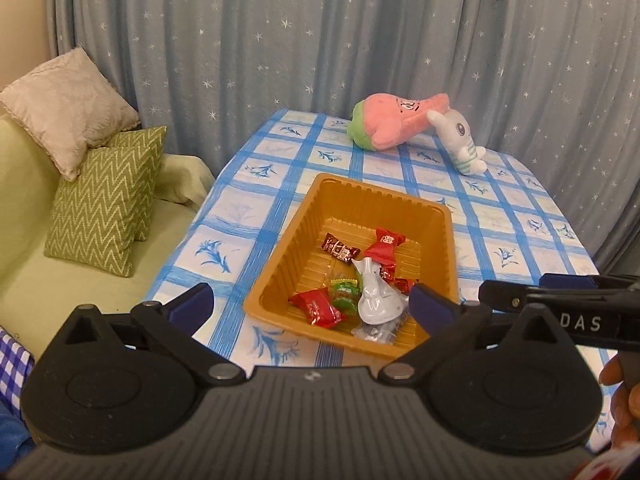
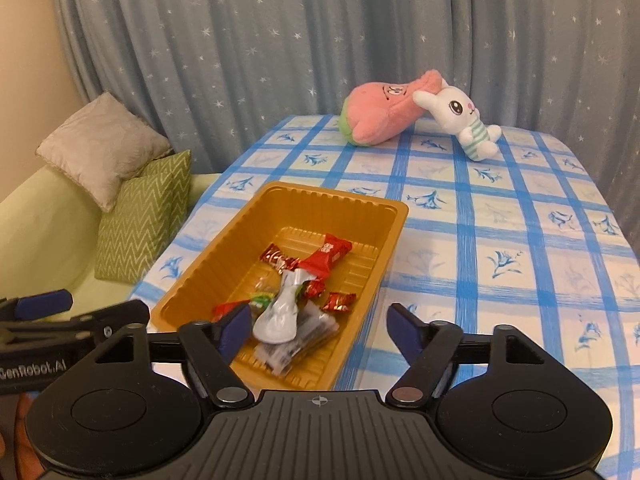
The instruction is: Organize snacks
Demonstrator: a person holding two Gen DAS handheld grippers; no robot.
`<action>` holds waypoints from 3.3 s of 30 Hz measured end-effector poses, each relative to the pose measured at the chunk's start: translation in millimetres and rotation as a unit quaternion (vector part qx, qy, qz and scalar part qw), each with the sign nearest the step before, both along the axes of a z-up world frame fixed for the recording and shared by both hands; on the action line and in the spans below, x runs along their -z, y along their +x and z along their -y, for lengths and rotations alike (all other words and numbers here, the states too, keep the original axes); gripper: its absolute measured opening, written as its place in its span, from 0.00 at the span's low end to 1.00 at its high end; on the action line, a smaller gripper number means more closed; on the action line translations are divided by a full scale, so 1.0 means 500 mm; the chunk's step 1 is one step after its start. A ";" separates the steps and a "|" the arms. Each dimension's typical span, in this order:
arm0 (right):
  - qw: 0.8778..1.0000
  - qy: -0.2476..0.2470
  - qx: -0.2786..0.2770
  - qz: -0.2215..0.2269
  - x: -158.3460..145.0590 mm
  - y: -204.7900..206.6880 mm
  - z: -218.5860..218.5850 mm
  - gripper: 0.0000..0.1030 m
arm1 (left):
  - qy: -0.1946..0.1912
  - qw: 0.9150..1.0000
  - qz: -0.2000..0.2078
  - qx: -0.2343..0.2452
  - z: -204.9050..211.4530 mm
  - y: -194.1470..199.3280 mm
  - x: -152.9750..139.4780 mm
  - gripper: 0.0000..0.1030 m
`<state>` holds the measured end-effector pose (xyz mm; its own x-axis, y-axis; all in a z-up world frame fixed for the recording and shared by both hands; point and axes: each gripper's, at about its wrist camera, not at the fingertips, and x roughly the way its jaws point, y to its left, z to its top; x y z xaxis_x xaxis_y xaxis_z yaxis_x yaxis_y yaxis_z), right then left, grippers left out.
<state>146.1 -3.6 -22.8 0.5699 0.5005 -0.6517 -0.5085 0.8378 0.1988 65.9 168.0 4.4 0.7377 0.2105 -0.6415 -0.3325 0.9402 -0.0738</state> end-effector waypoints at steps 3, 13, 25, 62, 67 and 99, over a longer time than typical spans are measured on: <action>1.000 -0.002 0.001 0.001 -0.011 -0.027 0.013 0.77 | 0.003 1.000 0.002 -0.003 0.011 -0.027 -0.013 1.00; 1.000 -0.016 -0.002 0.005 -0.030 -0.109 0.050 0.87 | -0.004 1.000 -0.006 -0.027 0.036 -0.102 -0.043 1.00; 1.000 -0.017 0.019 0.016 -0.063 -0.182 0.092 0.87 | -0.005 1.000 -0.007 -0.021 0.070 -0.160 -0.062 1.00; 0.999 -0.020 0.022 0.041 -0.099 -0.257 0.132 0.87 | 0.021 1.000 0.002 -0.010 0.118 -0.222 -0.077 1.00; 0.999 -0.020 0.022 0.041 -0.099 -0.257 0.132 0.87 | 0.021 1.000 0.002 -0.009 0.117 -0.222 -0.079 1.00; 0.999 -0.020 0.022 0.042 -0.096 -0.258 0.132 0.87 | 0.020 1.000 0.003 -0.009 0.117 -0.223 -0.079 1.00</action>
<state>16.9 -69.9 25.2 0.6445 0.4476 -0.6199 -0.4838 0.8665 0.1227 -45.5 109.7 43.7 0.7370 0.2497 -0.6281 -0.3495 0.9362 -0.0379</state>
